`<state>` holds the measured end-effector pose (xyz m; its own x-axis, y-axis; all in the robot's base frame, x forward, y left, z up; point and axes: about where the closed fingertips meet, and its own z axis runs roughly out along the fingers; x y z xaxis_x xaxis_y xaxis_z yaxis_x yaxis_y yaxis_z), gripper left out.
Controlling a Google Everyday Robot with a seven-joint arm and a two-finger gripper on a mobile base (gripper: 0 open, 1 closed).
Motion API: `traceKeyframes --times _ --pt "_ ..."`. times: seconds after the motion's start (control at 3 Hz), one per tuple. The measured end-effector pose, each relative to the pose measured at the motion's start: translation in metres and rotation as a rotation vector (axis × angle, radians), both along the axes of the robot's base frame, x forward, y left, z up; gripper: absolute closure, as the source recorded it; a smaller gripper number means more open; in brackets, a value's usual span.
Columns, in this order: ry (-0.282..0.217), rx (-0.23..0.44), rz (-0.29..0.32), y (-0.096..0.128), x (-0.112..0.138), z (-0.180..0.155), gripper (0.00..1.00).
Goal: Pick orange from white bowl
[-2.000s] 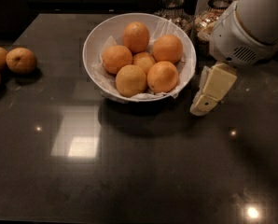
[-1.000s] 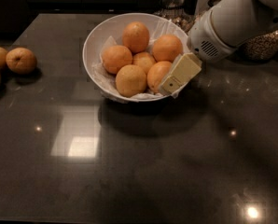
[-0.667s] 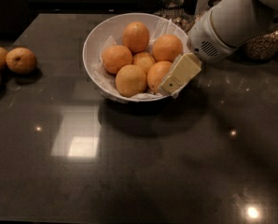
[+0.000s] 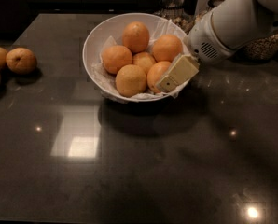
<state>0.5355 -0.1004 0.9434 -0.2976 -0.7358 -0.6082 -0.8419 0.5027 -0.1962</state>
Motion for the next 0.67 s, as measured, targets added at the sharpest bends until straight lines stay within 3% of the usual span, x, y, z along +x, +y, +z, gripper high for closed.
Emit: traceKeyframes --times 0.33,0.67 --pt "-0.001 0.0 0.0 0.0002 0.0001 0.0 0.27" --pt "-0.002 0.002 -0.004 0.0015 0.0031 -0.0029 0.29"
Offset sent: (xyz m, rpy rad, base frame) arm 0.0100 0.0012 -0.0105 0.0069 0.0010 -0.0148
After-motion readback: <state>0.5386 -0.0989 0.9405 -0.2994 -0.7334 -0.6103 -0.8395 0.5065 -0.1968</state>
